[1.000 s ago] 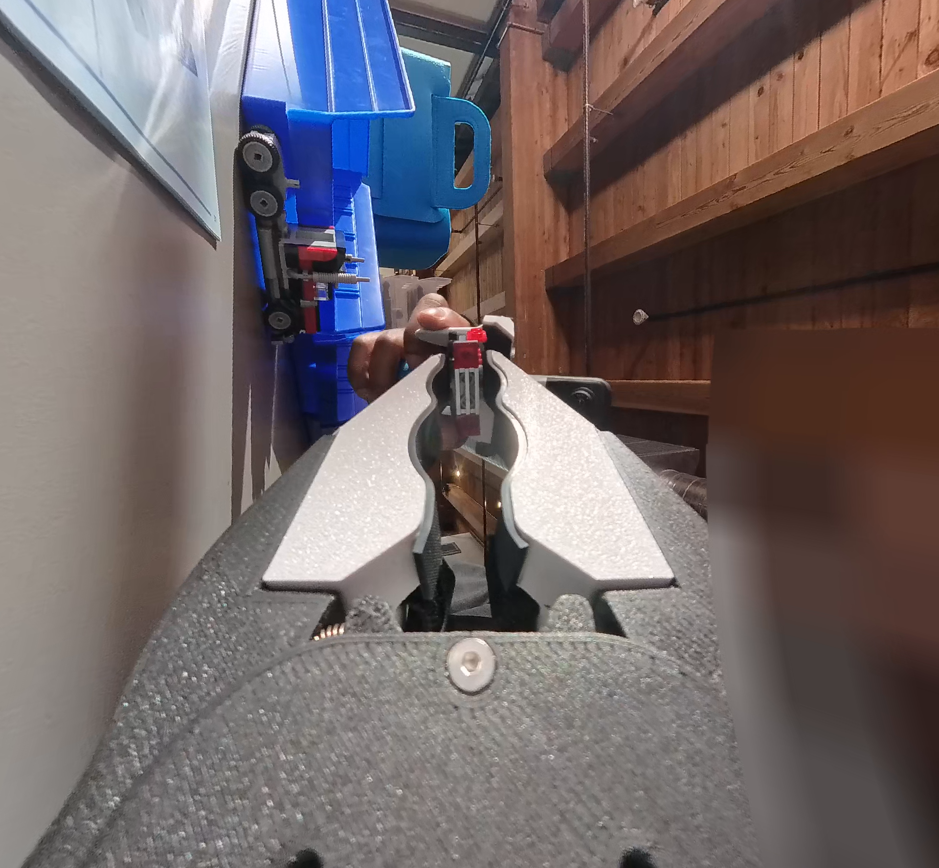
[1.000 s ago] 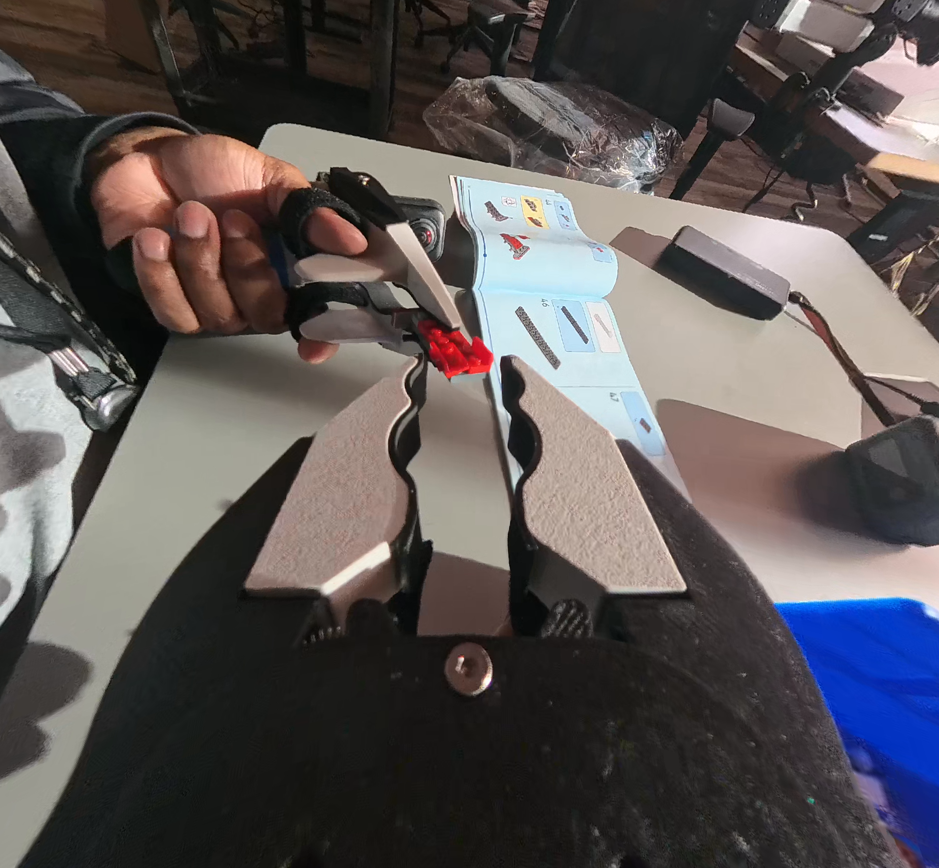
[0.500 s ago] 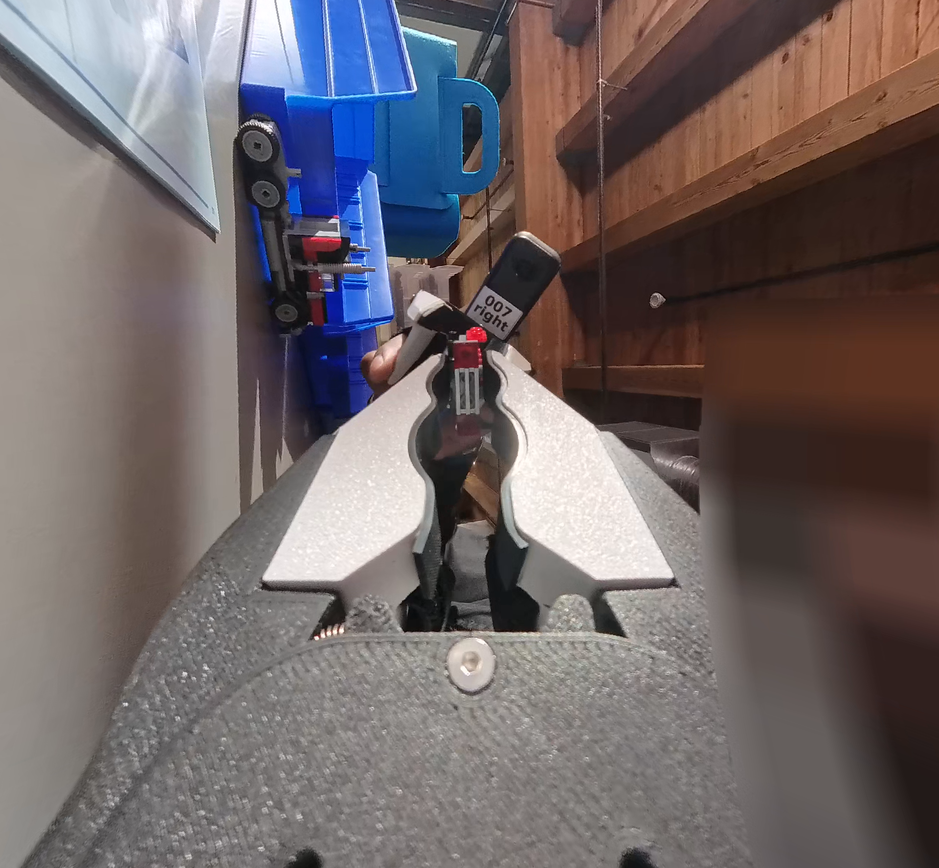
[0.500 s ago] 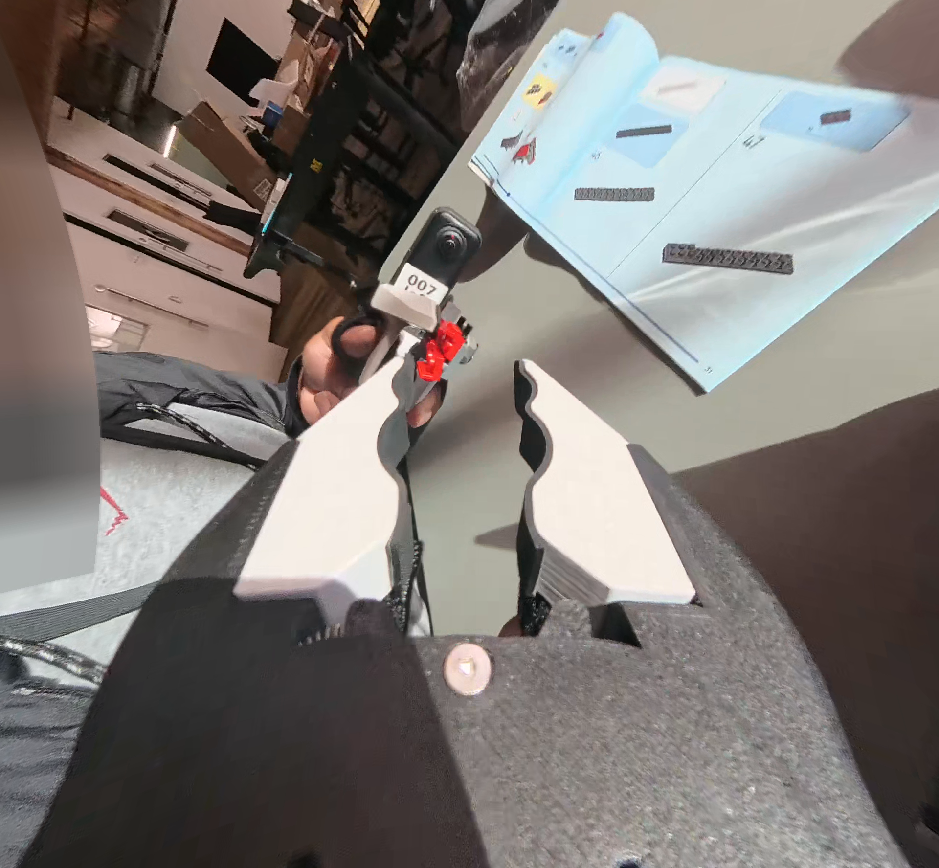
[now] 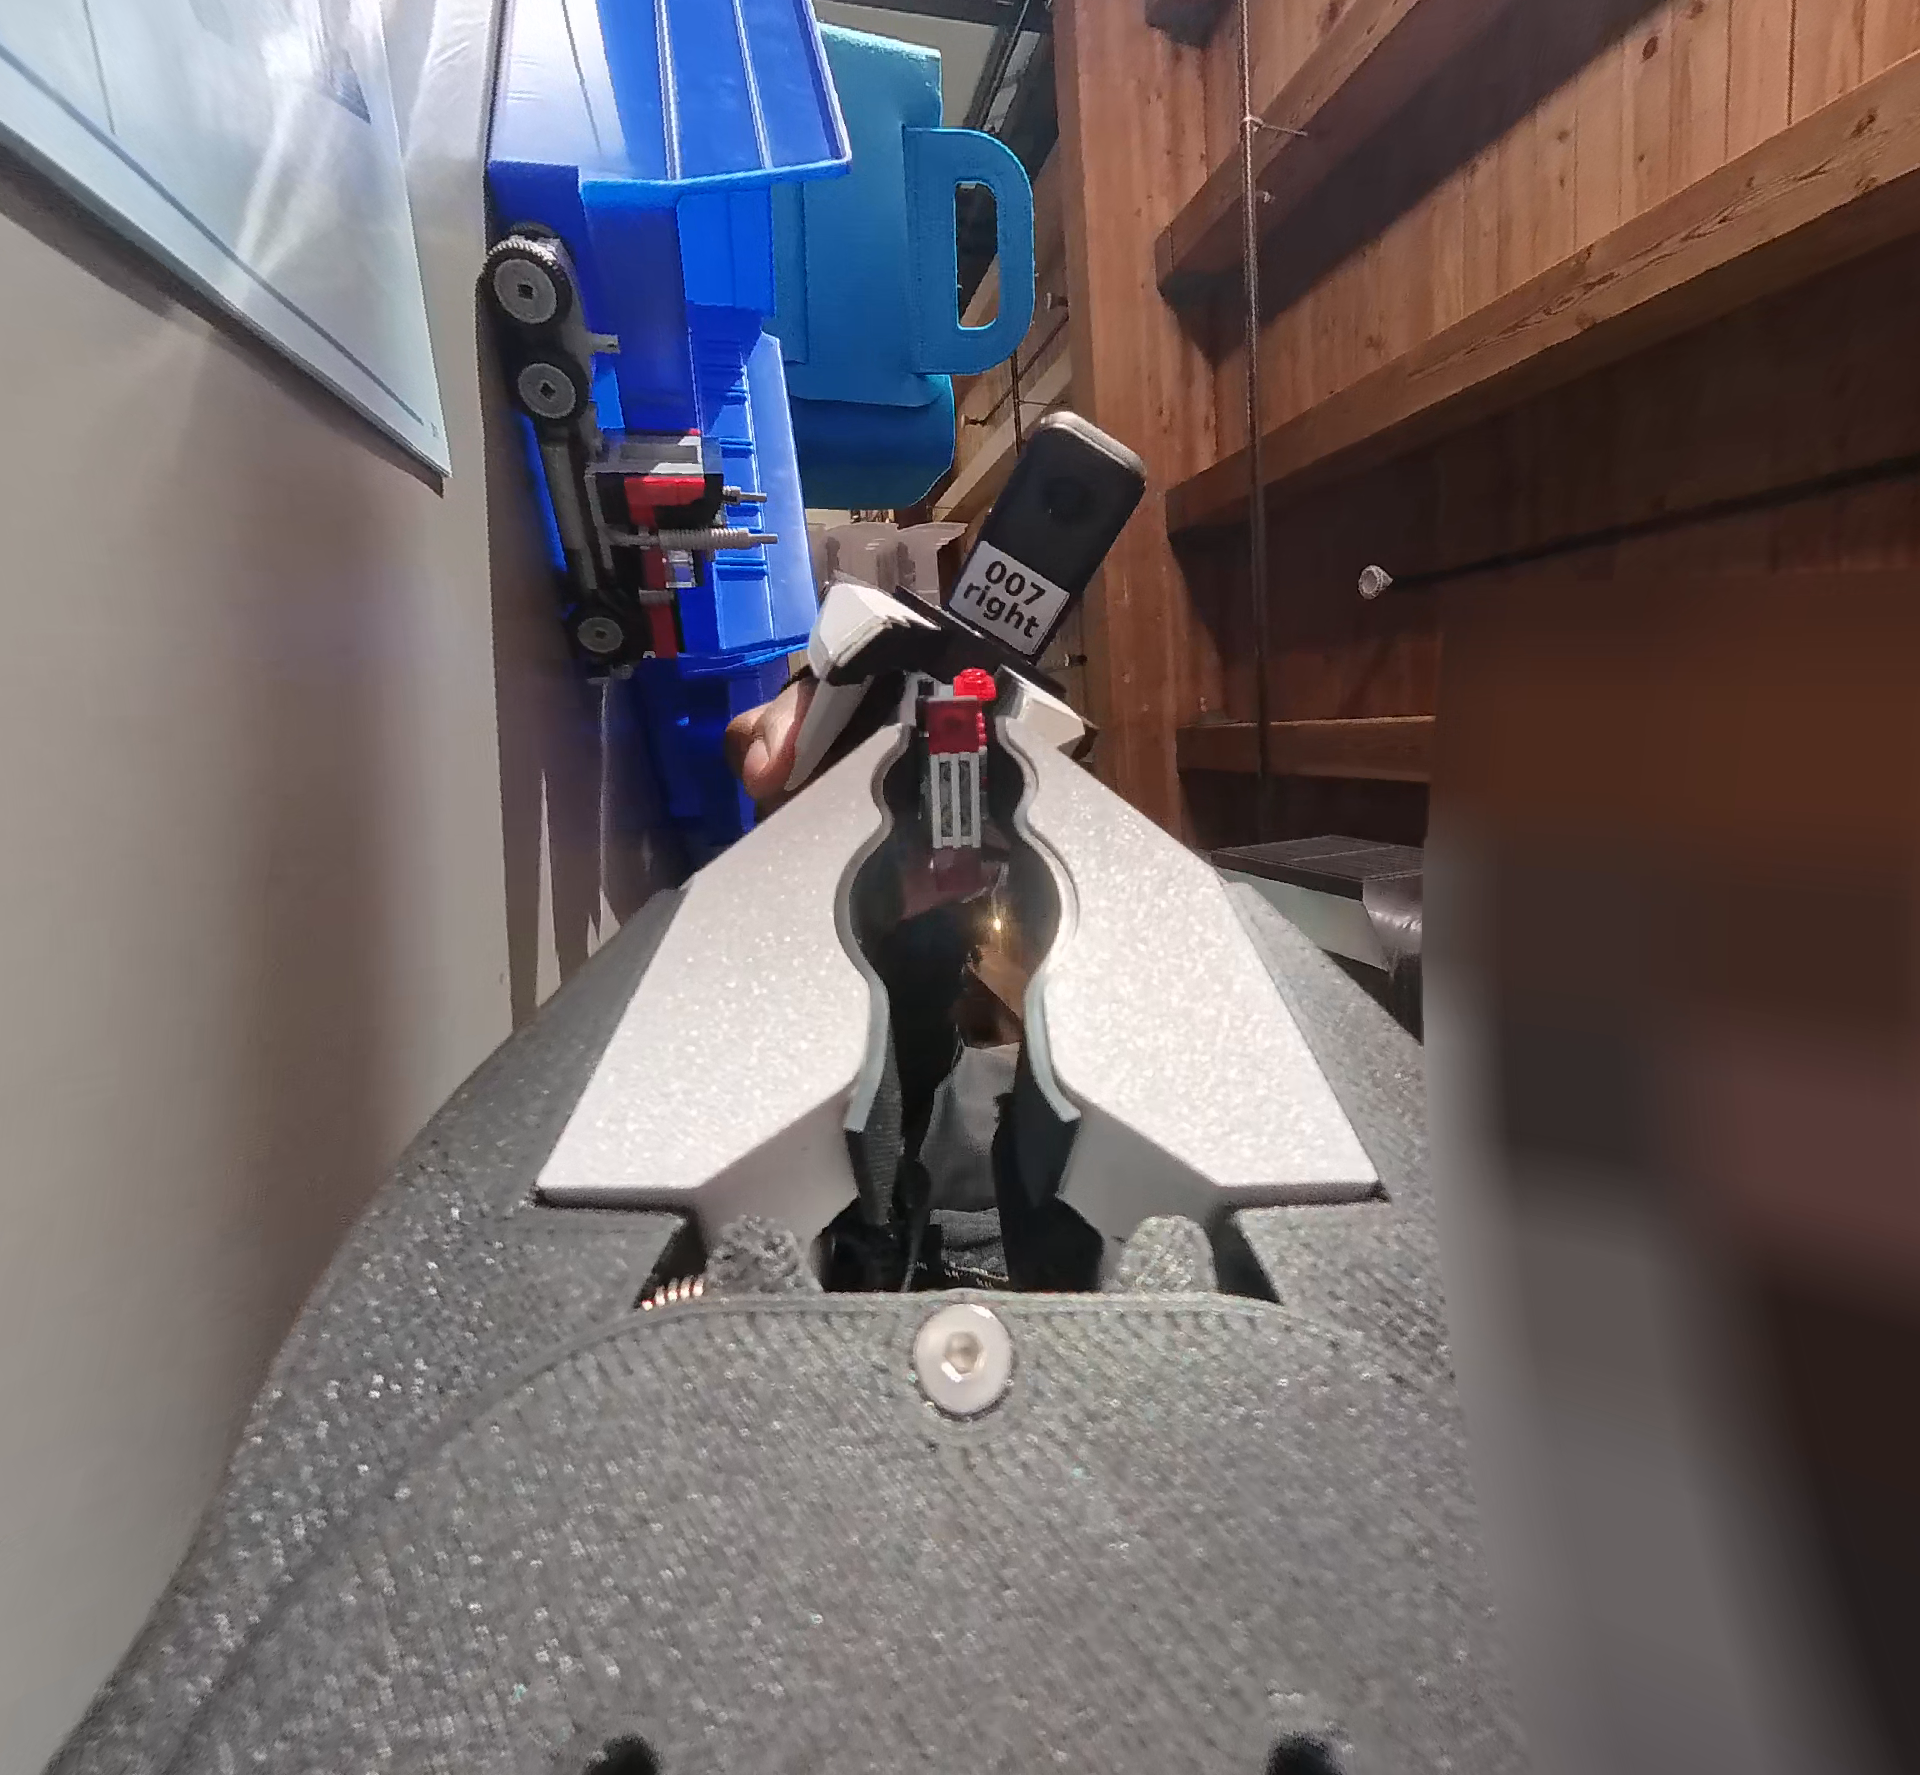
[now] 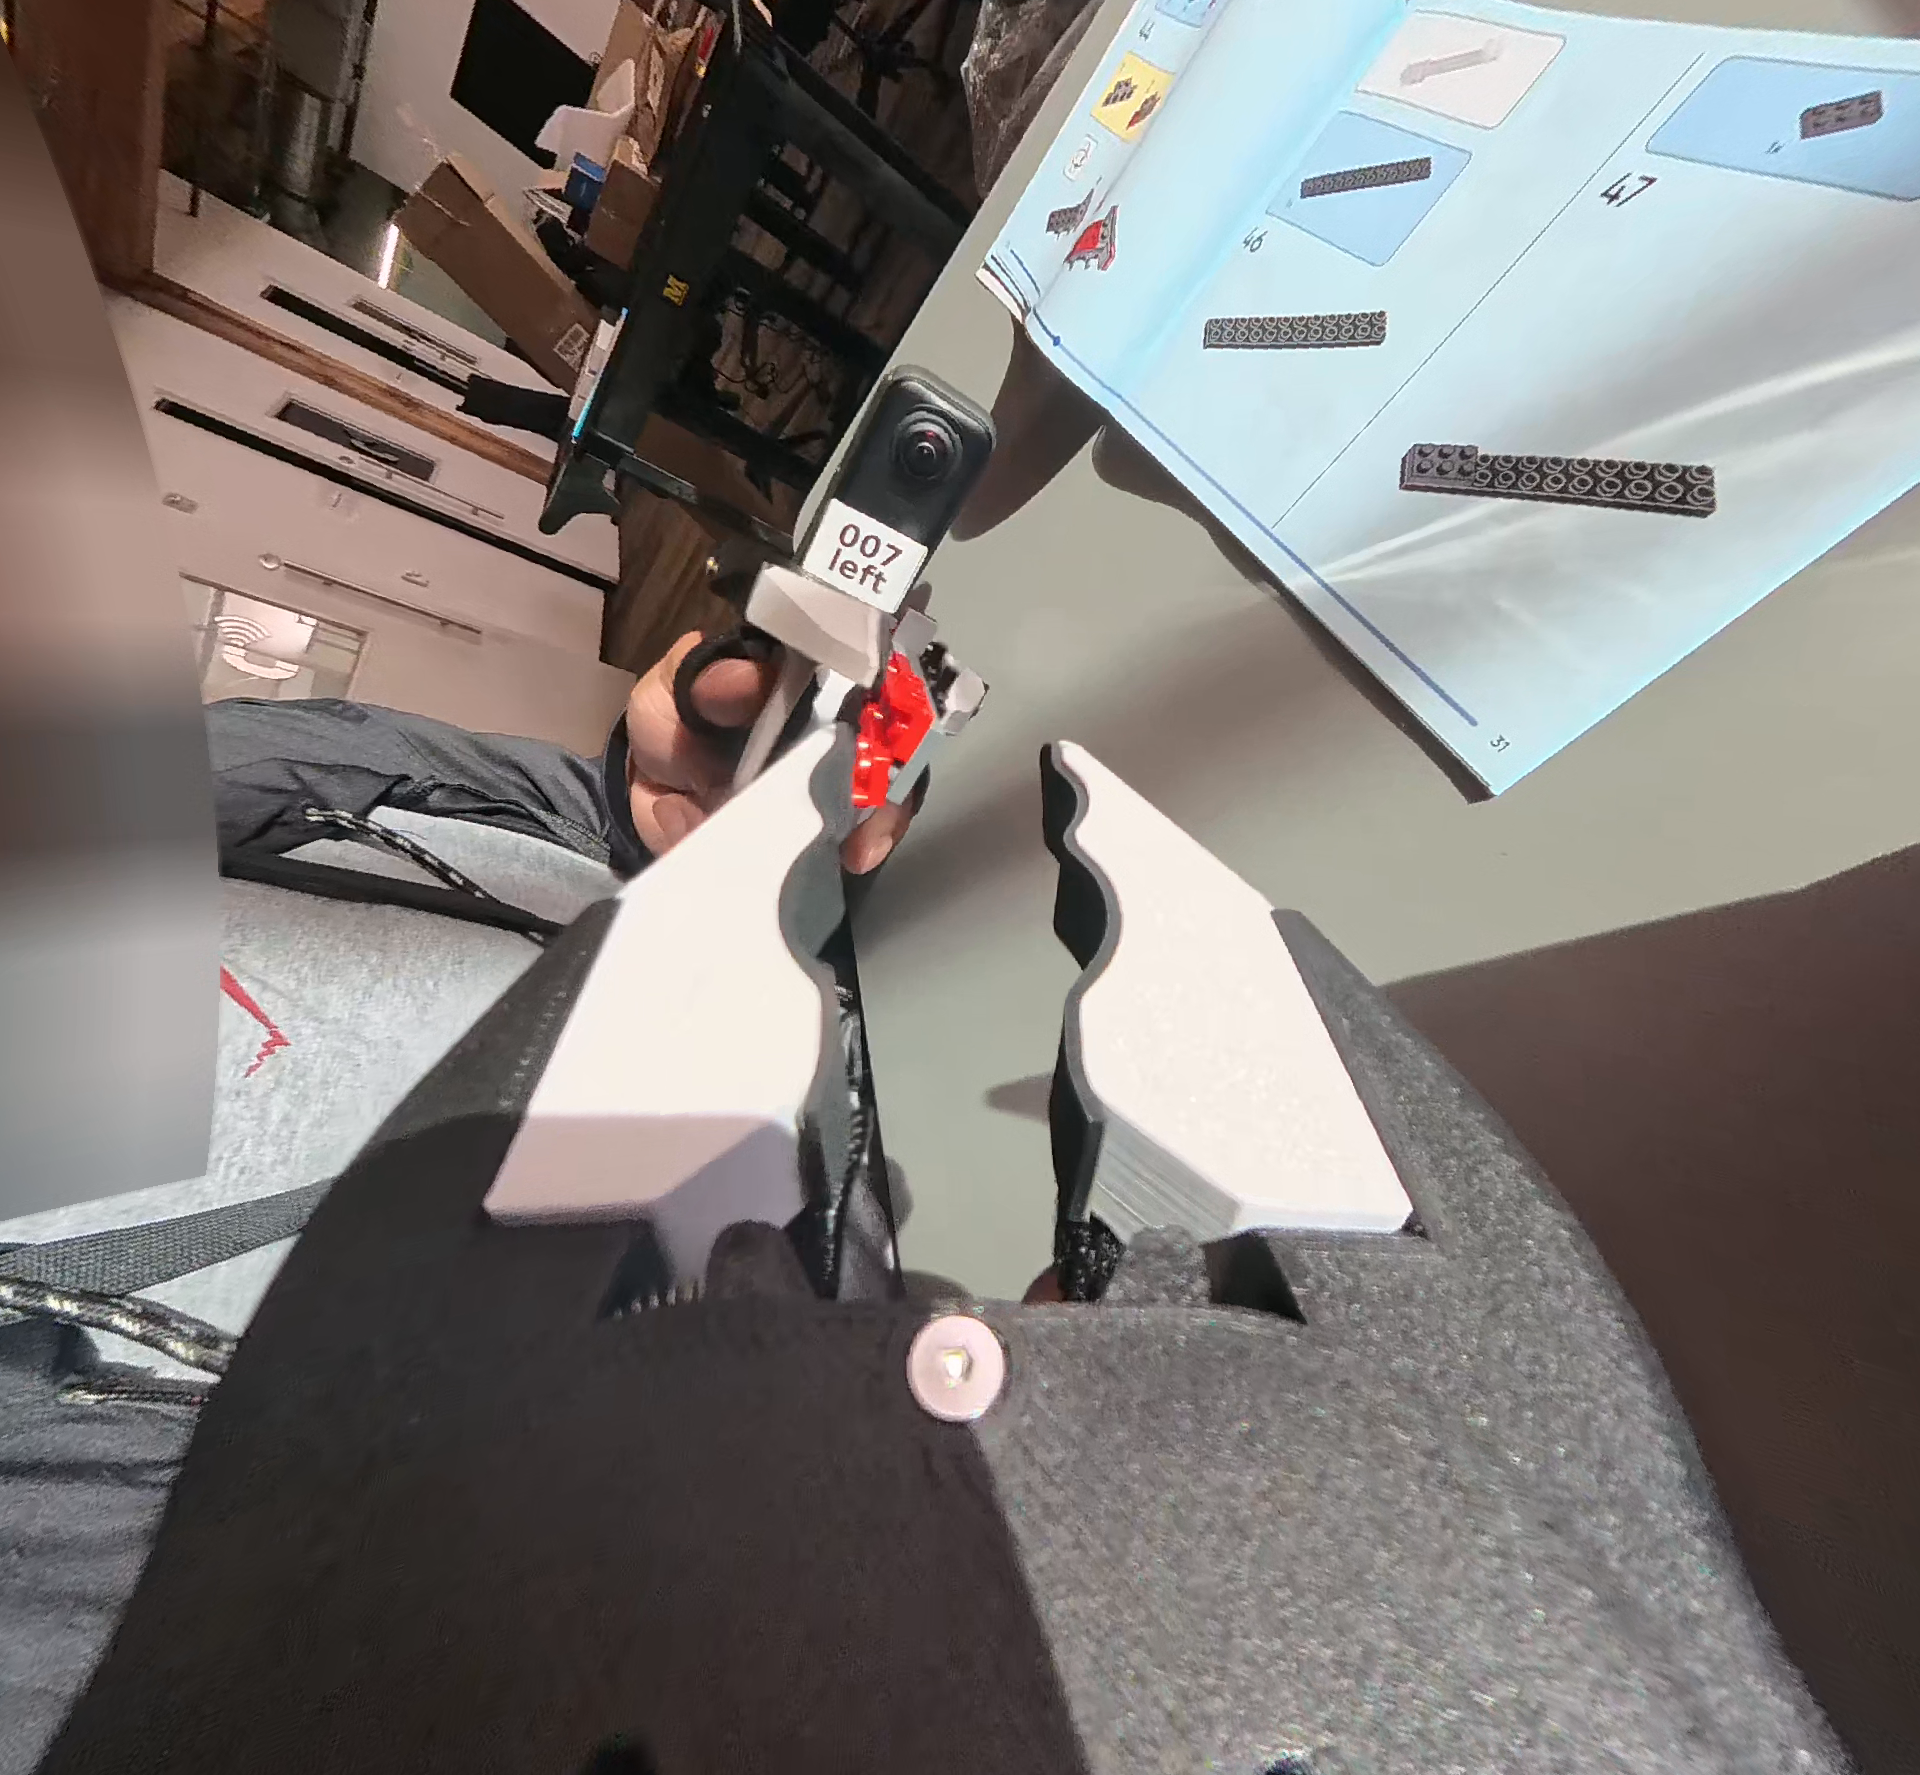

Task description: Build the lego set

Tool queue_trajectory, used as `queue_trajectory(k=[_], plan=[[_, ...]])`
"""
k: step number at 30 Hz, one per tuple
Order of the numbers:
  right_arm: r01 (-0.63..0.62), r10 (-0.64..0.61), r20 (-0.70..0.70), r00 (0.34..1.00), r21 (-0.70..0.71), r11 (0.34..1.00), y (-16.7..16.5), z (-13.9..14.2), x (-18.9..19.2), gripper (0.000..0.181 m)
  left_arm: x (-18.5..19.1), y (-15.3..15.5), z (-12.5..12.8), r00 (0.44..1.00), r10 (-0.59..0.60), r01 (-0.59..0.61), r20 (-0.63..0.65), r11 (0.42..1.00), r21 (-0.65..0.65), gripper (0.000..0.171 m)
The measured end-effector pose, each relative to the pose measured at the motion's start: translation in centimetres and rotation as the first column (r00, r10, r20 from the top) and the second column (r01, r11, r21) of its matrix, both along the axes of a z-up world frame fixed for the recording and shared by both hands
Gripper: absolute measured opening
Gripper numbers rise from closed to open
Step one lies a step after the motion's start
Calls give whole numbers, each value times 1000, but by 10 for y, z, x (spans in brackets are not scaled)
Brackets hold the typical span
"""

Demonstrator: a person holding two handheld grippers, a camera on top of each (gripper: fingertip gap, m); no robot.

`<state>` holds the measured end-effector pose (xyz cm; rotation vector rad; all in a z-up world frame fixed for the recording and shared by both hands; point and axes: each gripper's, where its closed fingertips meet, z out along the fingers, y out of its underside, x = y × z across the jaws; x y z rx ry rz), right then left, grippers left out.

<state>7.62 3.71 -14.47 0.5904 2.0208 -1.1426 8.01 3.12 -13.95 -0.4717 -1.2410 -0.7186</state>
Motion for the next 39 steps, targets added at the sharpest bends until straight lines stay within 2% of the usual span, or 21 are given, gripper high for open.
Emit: queue_trajectory(k=[4, 9, 19, 39], plan=[[-19, 19, 2, 1000, -9, 1000, 1, 0, 1, 31, 0, 1, 0, 1000, 0, 0, -7, 1000, -18, 13], [-34, 34, 6, 999, -55, 998, 0, 6, 5, 14, 0, 1, 0, 1000, 6, -7, -28, 999, -52, 14], [-14, 14, 0, 1000, -94, 996, -1, 7, 3, 11, 0, 1, 2, 998, 10, -16, -62, 994, -104, 13], [35, -39, -22, 999, -139, 990, -1, 0, 1, 10, -1, 1, -3, 999, 7, -13, -54, 994, -113, 14]])
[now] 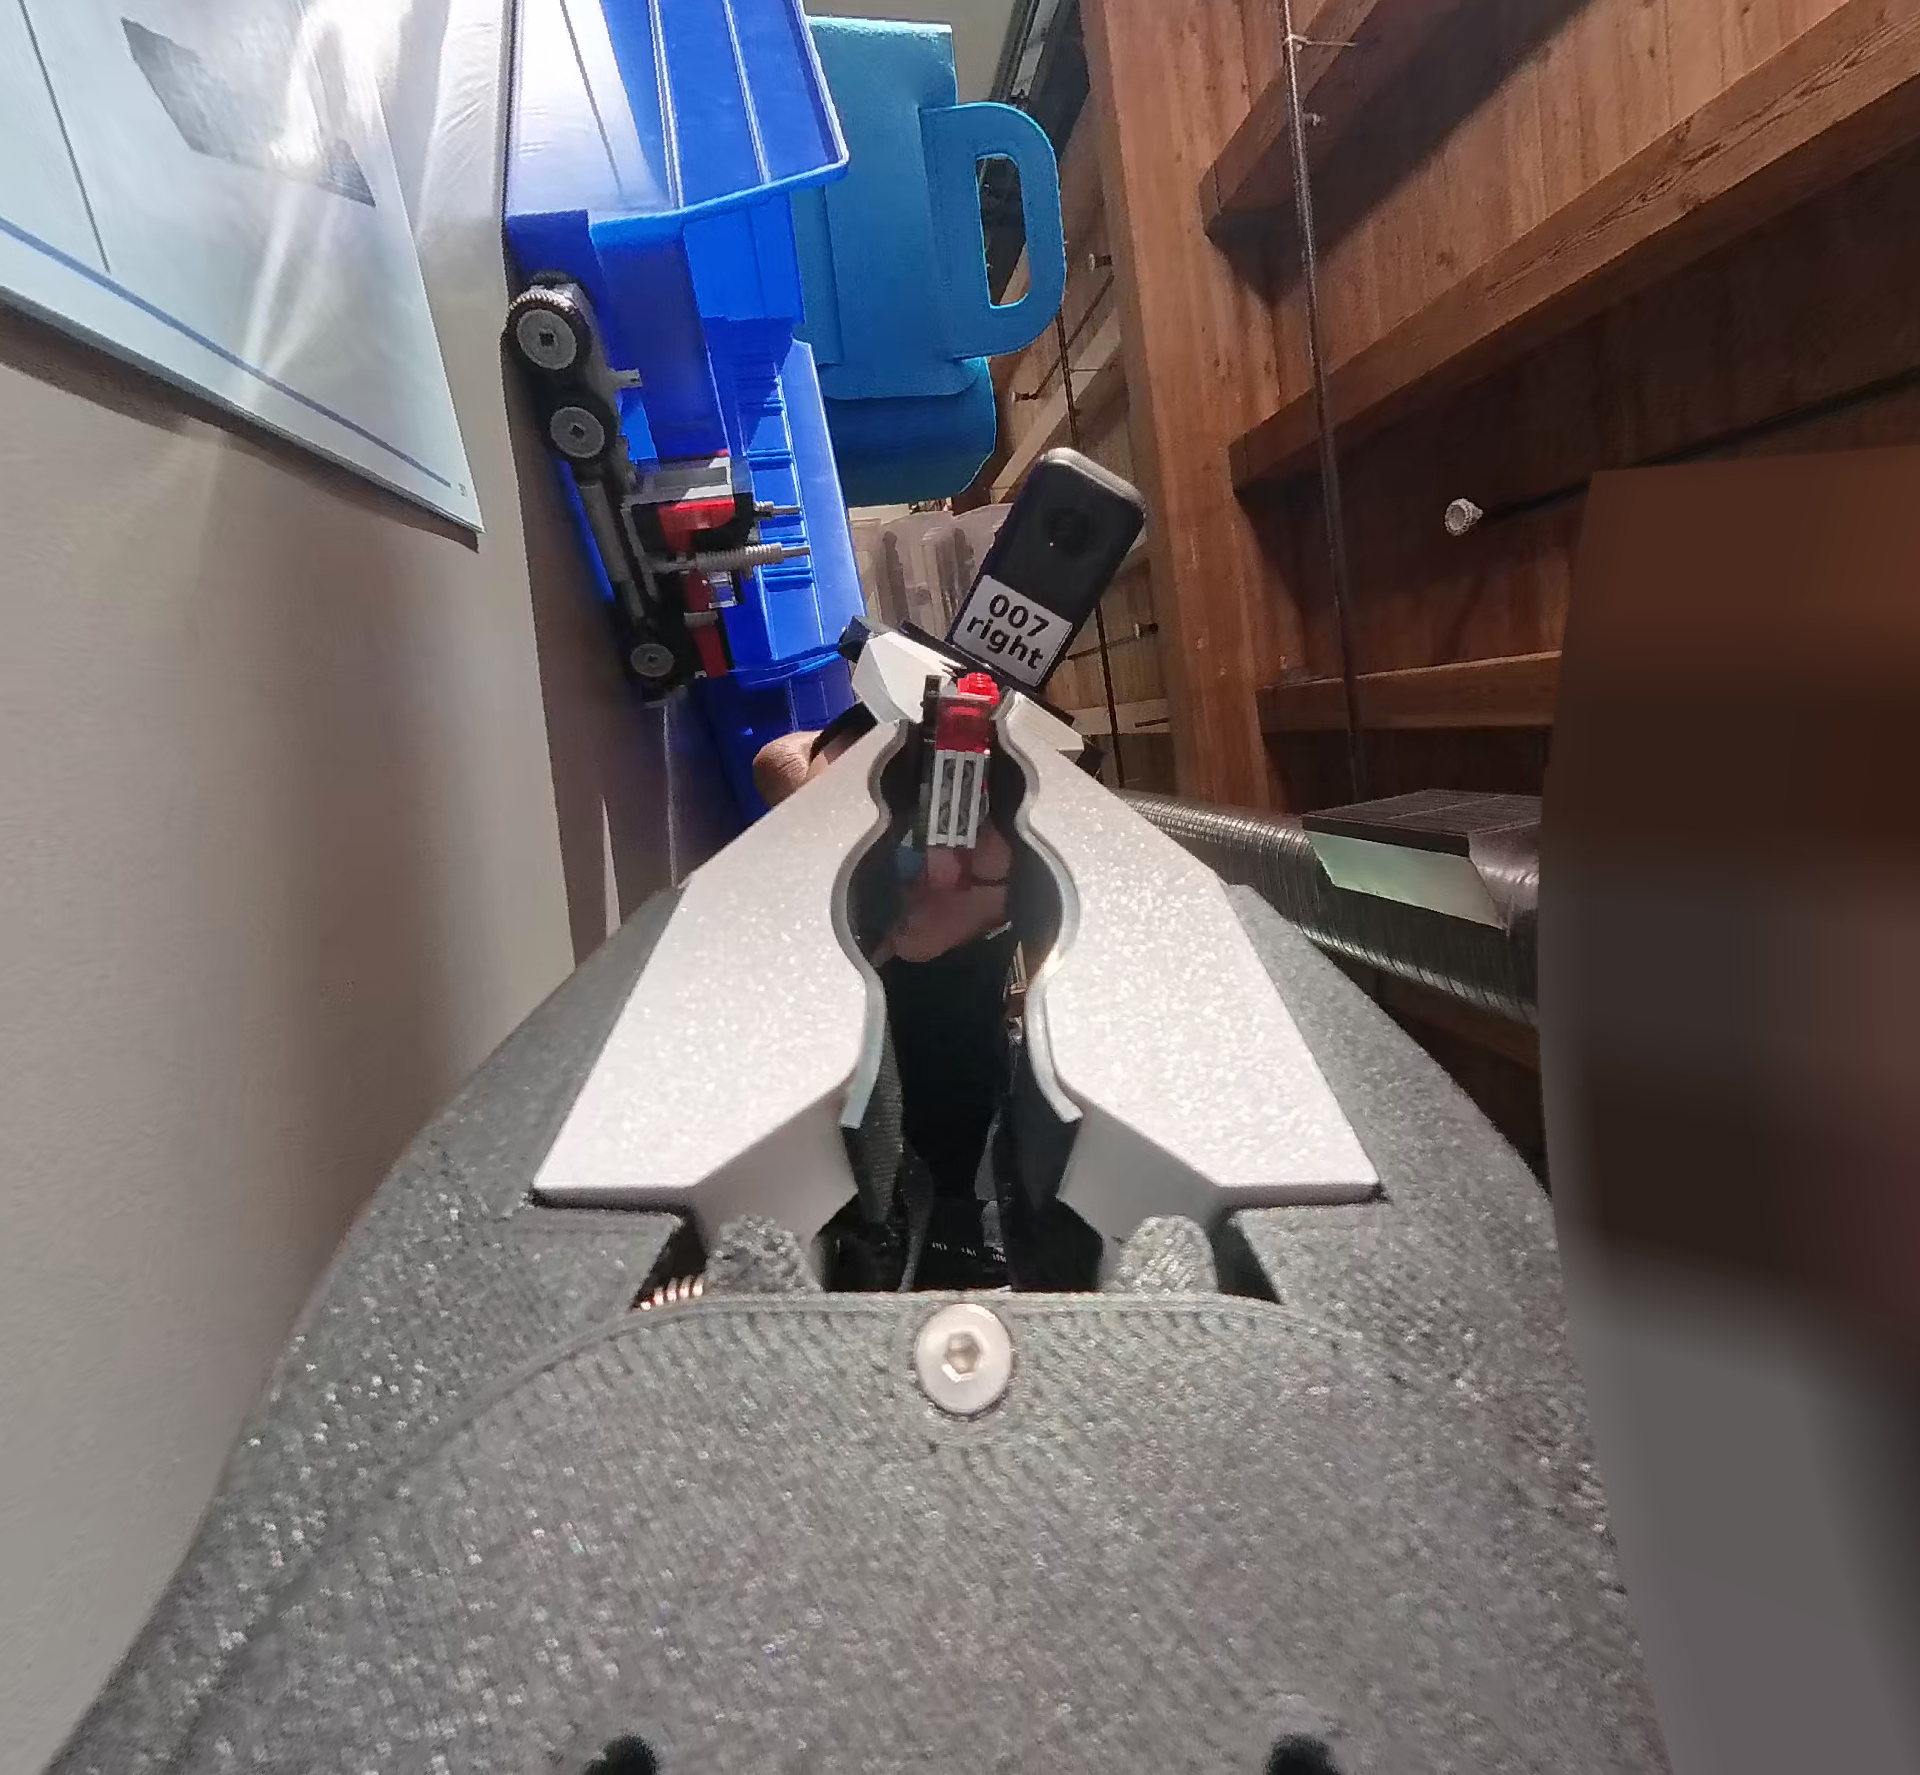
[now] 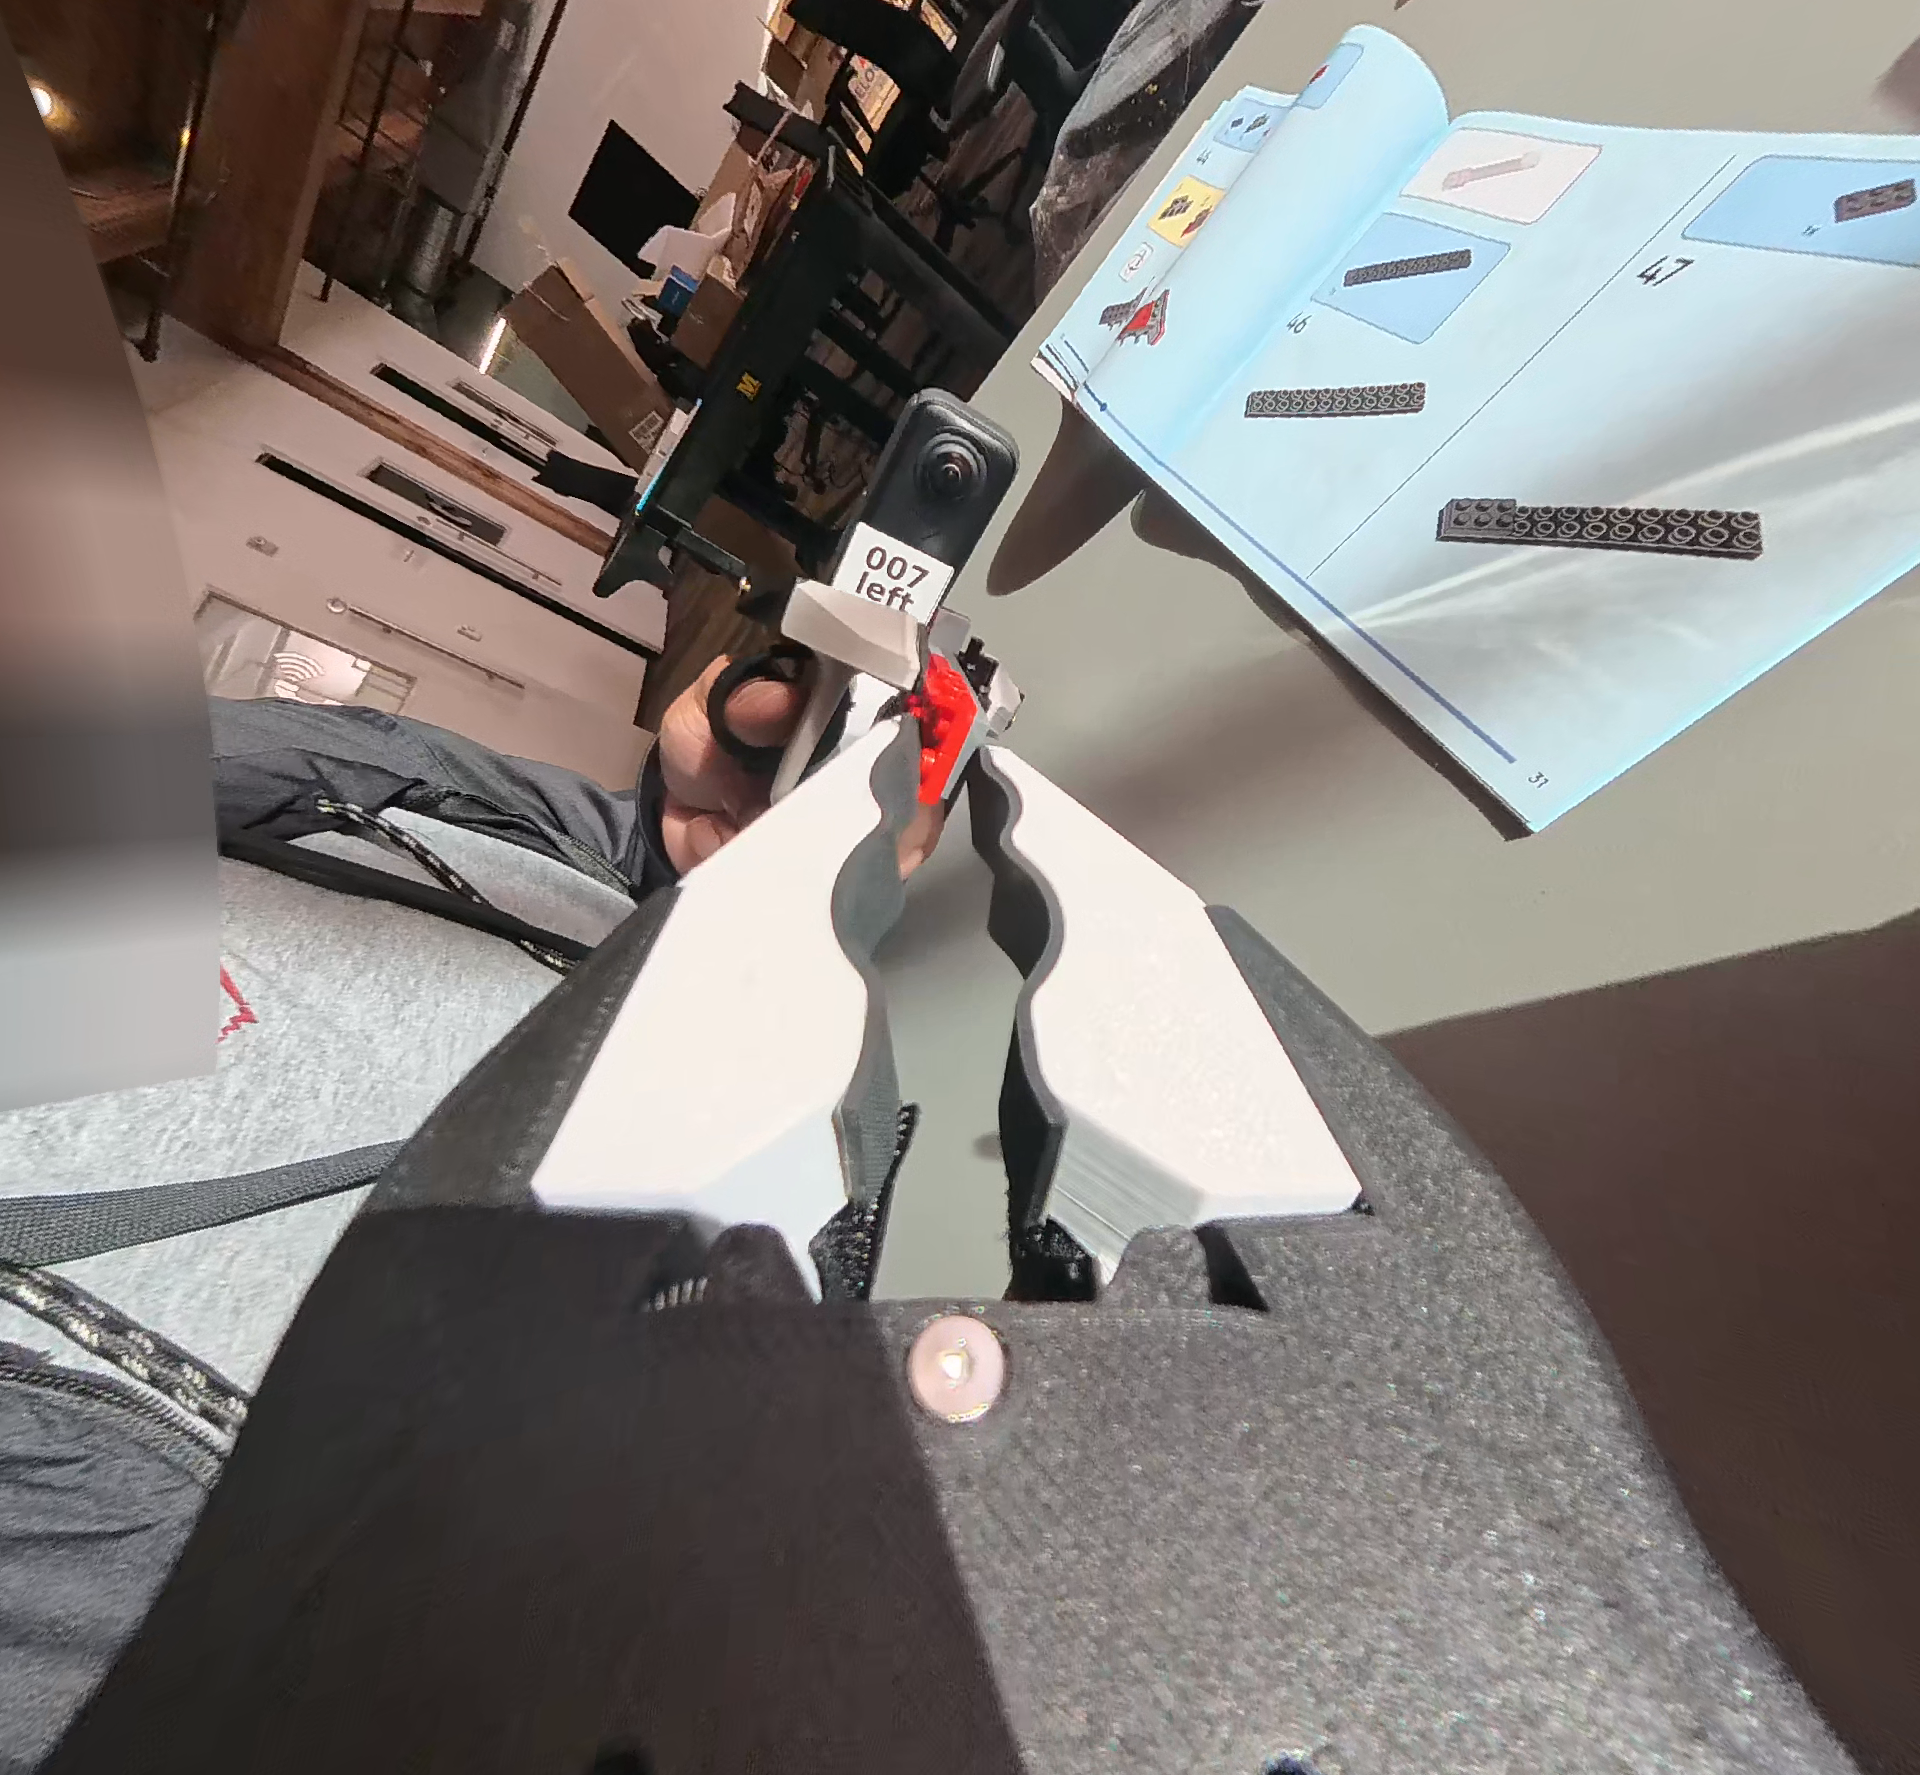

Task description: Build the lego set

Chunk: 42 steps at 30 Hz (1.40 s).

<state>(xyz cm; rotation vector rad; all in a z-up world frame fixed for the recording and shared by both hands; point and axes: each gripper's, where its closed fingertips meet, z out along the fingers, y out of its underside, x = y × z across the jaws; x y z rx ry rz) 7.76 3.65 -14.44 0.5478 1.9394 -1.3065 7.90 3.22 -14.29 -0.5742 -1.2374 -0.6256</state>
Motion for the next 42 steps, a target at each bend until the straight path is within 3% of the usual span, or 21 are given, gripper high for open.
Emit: queue_trajectory(k=[12, 16, 21, 25, 29, 33, 38, 42], plan=[[32, -30, 41, 999, -44, 999, -4, -2, -4, 12, -2, -2, -3, 1000, 6, -6, 2, 1000, -4, 13], [72, -72, 14, 997, -45, 996, -5, -5, -12, 40, -3, -4, -3, 1000, 14, -14, 0, 1000, 12, 13], [121, -141, -158, 977, -128, 984, 0, 5, -21, 46, -7, -12, -6, 999, 38, -38, 9, 999, -10, 13], [100, -137, -434, 890, -107, 989, 2, -1, -22, 47, -8, -14, -11, 999, 42, -41, 26, 999, -16, 13], [37, -67, -593, 802, -62, 997, -3, -8, -11, 48, -8, -10, -14, 999, 28, -28, 34, 999, -20, 13], [-14, -5, -752, 659, -19, 1000, -7, -15, -7, 53, -6, -5, -14, 1000, 5, -4, 30, 999, -32, 13], [-116, 87, -854, 512, 31, 993, -4, -20, 0, 53, -4, 2, -17, 999, -36, 37, 28, 997, -63, 13], [-183, 136, -873, 469, 55, 982, 0, -19, 4, 49, 0, 10, -16, 997, -81, 82, 17, 993, -81, 13]])
